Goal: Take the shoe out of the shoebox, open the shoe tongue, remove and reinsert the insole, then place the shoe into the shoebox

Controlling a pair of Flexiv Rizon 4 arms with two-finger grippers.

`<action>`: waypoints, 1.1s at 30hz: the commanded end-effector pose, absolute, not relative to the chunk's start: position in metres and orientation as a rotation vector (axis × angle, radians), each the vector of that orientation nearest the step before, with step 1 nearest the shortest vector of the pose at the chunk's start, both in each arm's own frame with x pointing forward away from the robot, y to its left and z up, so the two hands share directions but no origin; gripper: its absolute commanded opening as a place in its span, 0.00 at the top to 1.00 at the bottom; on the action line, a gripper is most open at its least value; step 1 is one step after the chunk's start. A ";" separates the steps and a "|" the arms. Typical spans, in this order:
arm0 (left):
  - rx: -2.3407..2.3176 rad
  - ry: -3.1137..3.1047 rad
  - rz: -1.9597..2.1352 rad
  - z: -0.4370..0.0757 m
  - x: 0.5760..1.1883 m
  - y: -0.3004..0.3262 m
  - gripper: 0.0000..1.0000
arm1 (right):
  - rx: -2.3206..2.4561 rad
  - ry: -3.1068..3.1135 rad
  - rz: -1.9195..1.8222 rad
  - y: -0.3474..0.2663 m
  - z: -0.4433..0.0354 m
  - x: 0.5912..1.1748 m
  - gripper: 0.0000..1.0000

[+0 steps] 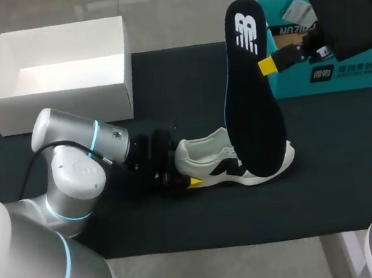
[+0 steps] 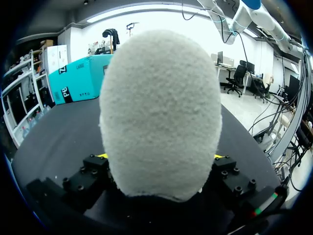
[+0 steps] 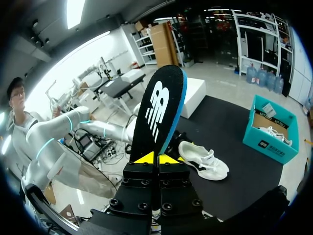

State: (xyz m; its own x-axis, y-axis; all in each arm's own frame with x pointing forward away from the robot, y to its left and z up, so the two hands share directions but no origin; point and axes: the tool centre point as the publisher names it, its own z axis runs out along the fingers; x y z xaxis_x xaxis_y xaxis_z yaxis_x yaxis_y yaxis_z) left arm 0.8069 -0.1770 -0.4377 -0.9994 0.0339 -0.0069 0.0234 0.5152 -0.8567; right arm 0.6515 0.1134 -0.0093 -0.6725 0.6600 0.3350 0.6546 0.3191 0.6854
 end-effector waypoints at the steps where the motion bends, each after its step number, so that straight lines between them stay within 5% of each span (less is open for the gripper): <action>1: -0.036 -2.681 1.576 -0.442 0.811 -0.175 0.80 | 1.271 2.553 1.312 0.117 -0.009 0.656 1.00; 4: -0.031 -2.703 1.569 -0.442 0.812 -0.173 0.60 | 1.271 2.553 1.312 0.117 -0.009 0.656 1.00; 5: -0.033 -2.700 1.571 -0.442 0.814 -0.172 0.18 | 1.271 2.553 1.312 0.117 -0.009 0.656 1.00; 6: -0.031 -2.701 1.568 -0.442 0.814 -0.171 0.00 | 1.271 2.553 1.312 0.117 -0.009 0.656 1.00; 33: -0.012 -2.944 1.252 -0.417 0.812 -0.142 0.00 | 1.271 2.553 1.312 0.117 -0.009 0.656 1.00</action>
